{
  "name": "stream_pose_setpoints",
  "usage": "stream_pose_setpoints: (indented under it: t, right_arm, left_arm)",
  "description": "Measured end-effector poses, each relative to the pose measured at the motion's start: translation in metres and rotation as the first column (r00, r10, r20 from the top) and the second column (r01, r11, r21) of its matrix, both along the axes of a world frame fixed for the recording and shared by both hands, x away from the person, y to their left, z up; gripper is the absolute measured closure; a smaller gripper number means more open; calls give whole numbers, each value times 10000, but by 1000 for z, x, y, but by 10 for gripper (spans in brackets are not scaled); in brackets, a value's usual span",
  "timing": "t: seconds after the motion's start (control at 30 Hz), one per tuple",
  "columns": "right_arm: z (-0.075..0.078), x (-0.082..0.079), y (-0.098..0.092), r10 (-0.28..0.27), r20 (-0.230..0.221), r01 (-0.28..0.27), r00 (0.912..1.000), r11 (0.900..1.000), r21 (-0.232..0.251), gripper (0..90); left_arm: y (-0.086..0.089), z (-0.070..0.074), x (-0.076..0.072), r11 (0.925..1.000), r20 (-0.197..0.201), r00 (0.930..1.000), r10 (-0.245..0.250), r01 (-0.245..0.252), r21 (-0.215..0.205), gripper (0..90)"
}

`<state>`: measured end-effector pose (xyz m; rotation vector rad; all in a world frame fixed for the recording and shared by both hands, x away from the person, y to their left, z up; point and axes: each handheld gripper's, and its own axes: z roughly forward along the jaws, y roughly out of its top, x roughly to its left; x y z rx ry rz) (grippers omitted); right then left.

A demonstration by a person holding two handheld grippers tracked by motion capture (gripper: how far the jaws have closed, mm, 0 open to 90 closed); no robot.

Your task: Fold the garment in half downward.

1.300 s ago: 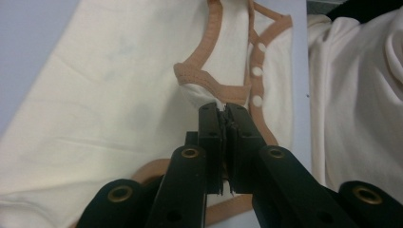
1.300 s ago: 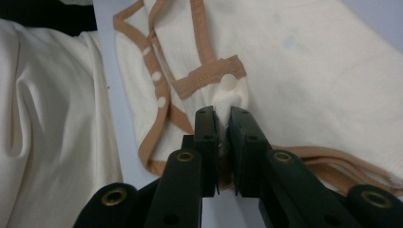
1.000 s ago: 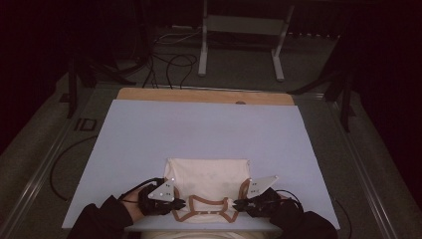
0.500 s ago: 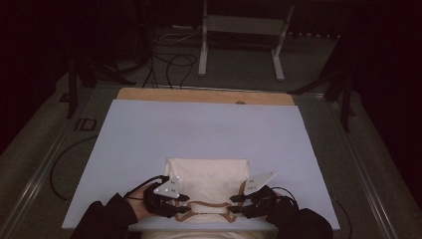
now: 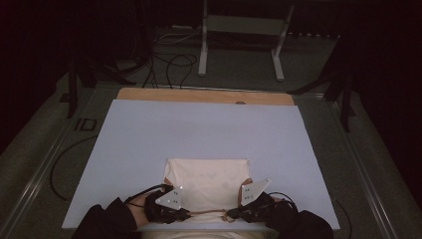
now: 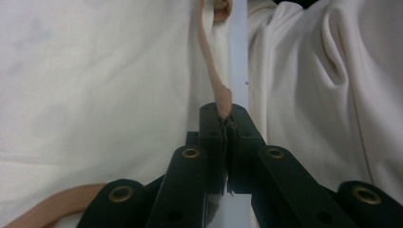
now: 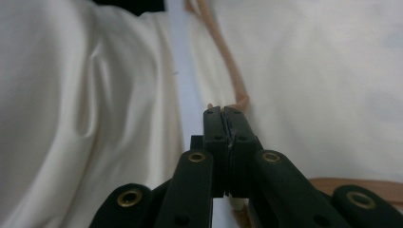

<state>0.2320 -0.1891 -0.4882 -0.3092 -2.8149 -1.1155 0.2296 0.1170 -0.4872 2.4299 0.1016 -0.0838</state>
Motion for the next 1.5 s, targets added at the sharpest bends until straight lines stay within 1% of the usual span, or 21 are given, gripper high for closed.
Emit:
stream_pose_setpoints:
  t: [0.07,0.17,0.33,0.43,0.53,0.6,0.7,0.77,0.8,0.83,0.87,0.93,0.97,1.0,1.07,1.1,1.13,1.2,1.23,1.33,1.5]
  right_arm:
    - [-2,-2,2,191,66,-190,9998,9998,-74,891]
    - [-5,-4,3,343,-195,-346,9992,9992,-191,891]
    - [-9,-8,2,598,-591,-615,9965,9977,-281,889]
    - [-12,-11,2,1026,-865,-1072,9910,9930,-495,885]
    - [-13,-13,4,1261,-1004,-1319,9869,9898,-537,880]
    - [-12,-13,4,1270,-894,-1318,9879,9900,-505,855]
    - [-6,-11,0,1029,-650,-1041,9926,9944,-157,806]
    - [-2,-9,-3,780,-371,-783,9963,9969,-47,732]
    - [-2,-9,-3,780,-371,-783,9963,9969,-47,732]
    - [1,-7,-5,618,-338,-615,9975,9980,114,681]
    - [5,-5,-8,238,6,-238,9997,9990,391,573]
    - [9,-3,-10,-16,-23,17,10000,9984,573,466]
    - [9,-3,-10,-16,-23,17,10000,9984,573,466]
    - [10,-2,-11,-169,47,166,9998,9976,677,412]
    - [15,1,-12,-471,174,453,9987,9944,958,295]
    - [17,2,-13,-567,141,549,9983,9929,1052,273]
    - [18,3,-14,-662,139,642,9977,9914,1145,256]
    - [21,6,-16,-675,202,645,9975,9904,1226,181]
    - [22,7,-17,-809,66,793,9967,9882,1314,180]
    - [27,10,-19,-1079,435,998,9932,9825,1575,137]
    - [34,16,-22,-1335,616,1197,9891,9743,1908,118]
  left_arm:
    - [0,-2,-2,9999,-30,9999,-121,121,115,865]
    - [1,-6,-5,9994,-110,9996,-257,260,240,849]
    - [4,-17,-9,9979,-566,9973,-462,486,422,778]
    - [5,-20,-12,9967,-849,9942,-664,701,416,720]
    - [5,-20,-12,9966,-901,9938,-652,694,440,709]
    - [5,-18,-12,9970,-845,9945,-625,661,397,663]
    - [6,-14,-13,9987,-529,9975,-469,479,185,564]
    - [8,-10,-12,9998,-247,9995,-195,197,97,494]
    - [8,-10,-12,9998,-247,9995,-195,197,97,466]
    - [11,-7,-9,10000,-166,9998,58,-57,52,466]
    - [12,-6,-8,9999,-144,9998,157,-157,40,417]
    - [13,-3,-5,9992,-166,9991,398,-399,-71,364]
    - [13,-3,-5,9992,-166,9991,398,-399,-71,333]
    - [14,1,-2,9985,-182,9986,504,-507,-194,333]
    - [15,5,2,9968,-317,9970,705,-716,-348,223]
    - [16,6,4,9971,-323,9974,641,-654,-401,184]
    - [17,8,4,9967,-238,9977,640,-651,-488,139]
    - [18,10,6,9962,-52,9972,746,-748,-444,129]
    - [18,11,8,9962,-59,9970,772,-773,-406,93]
    - [19,14,12,9953,8,9961,884,-883,-398,23]
    - [20,22,20,9922,125,9943,1055,-1044,-685,1]
